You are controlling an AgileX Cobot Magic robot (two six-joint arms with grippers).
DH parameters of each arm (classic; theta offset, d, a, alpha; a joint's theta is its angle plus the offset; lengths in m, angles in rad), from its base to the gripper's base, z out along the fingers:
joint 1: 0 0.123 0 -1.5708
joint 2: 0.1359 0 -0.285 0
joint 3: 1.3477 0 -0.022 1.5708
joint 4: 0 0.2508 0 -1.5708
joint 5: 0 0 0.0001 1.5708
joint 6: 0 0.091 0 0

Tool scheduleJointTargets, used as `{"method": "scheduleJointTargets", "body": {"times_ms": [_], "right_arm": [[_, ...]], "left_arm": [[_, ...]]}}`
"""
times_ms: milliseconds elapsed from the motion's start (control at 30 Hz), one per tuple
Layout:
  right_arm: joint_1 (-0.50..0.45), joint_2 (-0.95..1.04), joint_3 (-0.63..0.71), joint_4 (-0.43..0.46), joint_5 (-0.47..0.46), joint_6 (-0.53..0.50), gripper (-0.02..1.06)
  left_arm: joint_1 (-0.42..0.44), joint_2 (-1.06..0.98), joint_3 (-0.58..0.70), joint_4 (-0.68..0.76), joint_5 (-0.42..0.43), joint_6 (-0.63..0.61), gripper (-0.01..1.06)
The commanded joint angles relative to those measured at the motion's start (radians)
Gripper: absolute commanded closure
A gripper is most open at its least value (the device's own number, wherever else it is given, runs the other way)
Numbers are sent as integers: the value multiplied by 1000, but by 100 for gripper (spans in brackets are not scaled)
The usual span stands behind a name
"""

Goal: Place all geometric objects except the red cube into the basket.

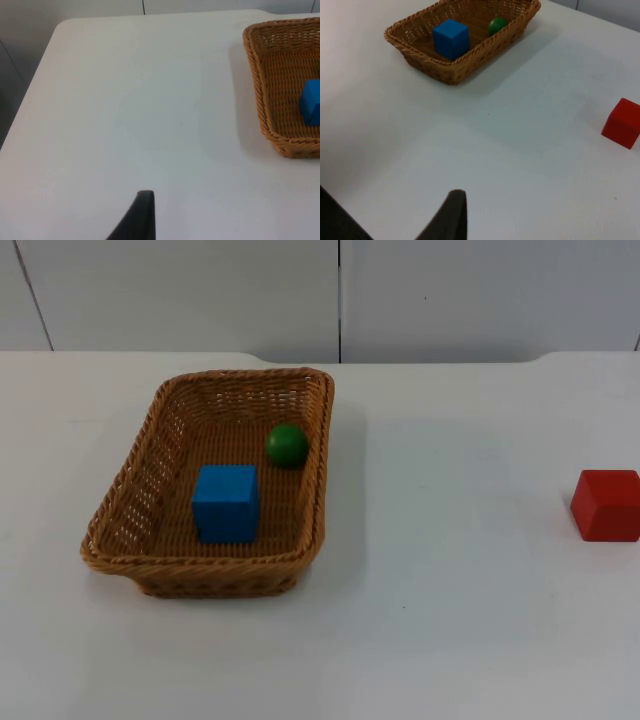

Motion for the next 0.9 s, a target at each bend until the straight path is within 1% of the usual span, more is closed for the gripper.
{"method": "scheduleJointTargets", "body": {"times_ms": [0,200,267,333,367,400,567,600,700,767,800,867], "right_arm": [[-3,-4,4,4,-14,-6,-1],[-9,-4,4,4,-14,-6,-1],[-48,-4,4,4,-14,-6,-1],[-116,-4,4,4,-14,-6,-1],[-165,-4,4,4,-14,-6,-1],[-165,-4,4,4,-14,-6,-1],[-424,-4,4,4,-14,-6,-1],[-424,-4,4,4,-14,-6,-1],[-557,-4,4,4,-14,-6,-1],[-628,-4,4,4,-14,-6,-1],[-628,-4,4,4,-14,-6,-1],[-678,-4,4,4,-14,-6,-1]], "left_arm": [[-6,-3,4,-15,3,-2,0],[-6,-3,4,-15,3,-4,0],[-6,-3,4,-15,3,-4,0],[-6,-3,4,-15,3,-4,0],[-6,-3,4,-15,3,-4,0],[-6,-3,4,-15,3,-4,0],[-6,-3,4,-15,3,-4,0],[-6,-3,4,-15,3,-4,0],[-6,-3,4,-15,3,-4,0],[-6,-3,4,-15,3,-4,0],[-6,-3,4,-15,3,-4,0],[-6,-3,4,-15,3,-4,0]]}}
